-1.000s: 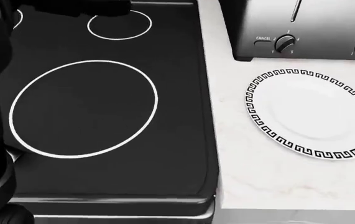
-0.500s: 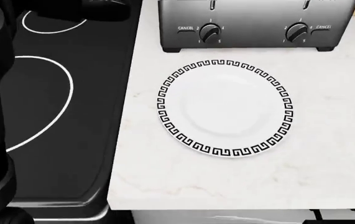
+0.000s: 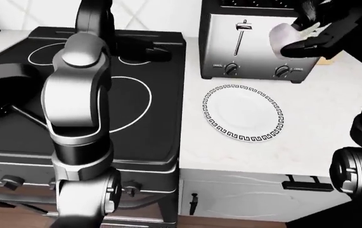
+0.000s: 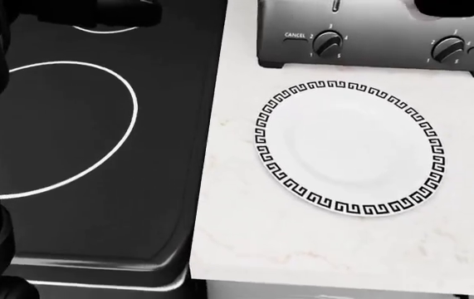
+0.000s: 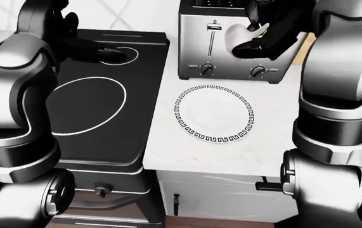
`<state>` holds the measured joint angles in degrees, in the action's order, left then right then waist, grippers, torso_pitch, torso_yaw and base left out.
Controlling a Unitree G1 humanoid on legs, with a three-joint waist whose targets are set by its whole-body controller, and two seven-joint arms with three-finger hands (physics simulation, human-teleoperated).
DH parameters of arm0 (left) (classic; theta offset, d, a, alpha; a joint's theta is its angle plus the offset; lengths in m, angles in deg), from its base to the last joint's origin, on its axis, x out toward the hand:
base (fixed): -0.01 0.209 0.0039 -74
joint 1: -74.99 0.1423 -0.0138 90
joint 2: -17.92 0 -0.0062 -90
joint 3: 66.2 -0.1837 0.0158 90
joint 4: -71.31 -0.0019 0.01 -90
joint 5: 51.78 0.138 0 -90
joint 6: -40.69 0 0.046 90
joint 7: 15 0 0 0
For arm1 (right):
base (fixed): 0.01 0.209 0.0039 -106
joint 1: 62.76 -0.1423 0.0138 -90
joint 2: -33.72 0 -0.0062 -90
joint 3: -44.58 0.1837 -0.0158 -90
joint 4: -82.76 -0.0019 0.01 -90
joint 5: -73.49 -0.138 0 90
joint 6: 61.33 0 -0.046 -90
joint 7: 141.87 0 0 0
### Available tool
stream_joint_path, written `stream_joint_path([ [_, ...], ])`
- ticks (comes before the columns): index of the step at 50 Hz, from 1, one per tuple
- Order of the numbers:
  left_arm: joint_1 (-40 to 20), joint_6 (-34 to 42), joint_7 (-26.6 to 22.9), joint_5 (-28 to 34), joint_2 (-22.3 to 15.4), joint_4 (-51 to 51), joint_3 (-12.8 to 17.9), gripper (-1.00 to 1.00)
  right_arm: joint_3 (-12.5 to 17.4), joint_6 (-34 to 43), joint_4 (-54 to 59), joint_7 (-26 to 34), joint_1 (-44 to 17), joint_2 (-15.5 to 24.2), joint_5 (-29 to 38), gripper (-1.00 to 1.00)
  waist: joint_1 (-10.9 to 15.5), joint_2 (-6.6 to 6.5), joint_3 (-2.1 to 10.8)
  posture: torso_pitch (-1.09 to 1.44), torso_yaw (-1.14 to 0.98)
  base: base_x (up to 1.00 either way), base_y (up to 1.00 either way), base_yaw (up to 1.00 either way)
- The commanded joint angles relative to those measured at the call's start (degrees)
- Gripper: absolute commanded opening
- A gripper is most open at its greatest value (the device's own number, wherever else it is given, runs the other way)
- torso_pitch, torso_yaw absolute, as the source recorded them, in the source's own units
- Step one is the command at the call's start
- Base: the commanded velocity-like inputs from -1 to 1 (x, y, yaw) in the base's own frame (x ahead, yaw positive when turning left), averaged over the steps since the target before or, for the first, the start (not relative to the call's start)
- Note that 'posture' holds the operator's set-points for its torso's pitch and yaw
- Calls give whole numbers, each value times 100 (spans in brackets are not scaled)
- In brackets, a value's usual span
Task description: Pick the garlic from the pan and place it on the plate.
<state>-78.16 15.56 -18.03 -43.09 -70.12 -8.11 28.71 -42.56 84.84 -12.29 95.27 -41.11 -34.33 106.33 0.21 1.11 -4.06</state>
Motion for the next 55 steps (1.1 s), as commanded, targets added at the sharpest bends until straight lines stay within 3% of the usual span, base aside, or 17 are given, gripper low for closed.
stream_joint_path([
  [1, -209, -157, 15, 16, -34, 154, 10, 100, 165, -399, -82, 144, -184, 8, 499, -100, -16, -18, 187, 0, 0, 0, 0, 0],
  [15, -179, -126, 18, 10, -32, 201, 13, 100, 241, -1875, 149, 566, -99, -607, 1789, -100, -58, -107, 200, 0, 0, 0, 0, 0],
  [33, -177, -184, 11, -8, -77, 137, 41, 100, 116, -3618, 417, 644, -220, -1148, 2549, -100, -104, -130, 174, 0, 0, 0, 0, 0],
  [55, -164, -178, 24, -13, -66, 147, 35, 100, -52, -4378, -35, 1300, 212, -1905, 3191, -100, -109, -150, 180, 0, 0, 0, 0, 0],
])
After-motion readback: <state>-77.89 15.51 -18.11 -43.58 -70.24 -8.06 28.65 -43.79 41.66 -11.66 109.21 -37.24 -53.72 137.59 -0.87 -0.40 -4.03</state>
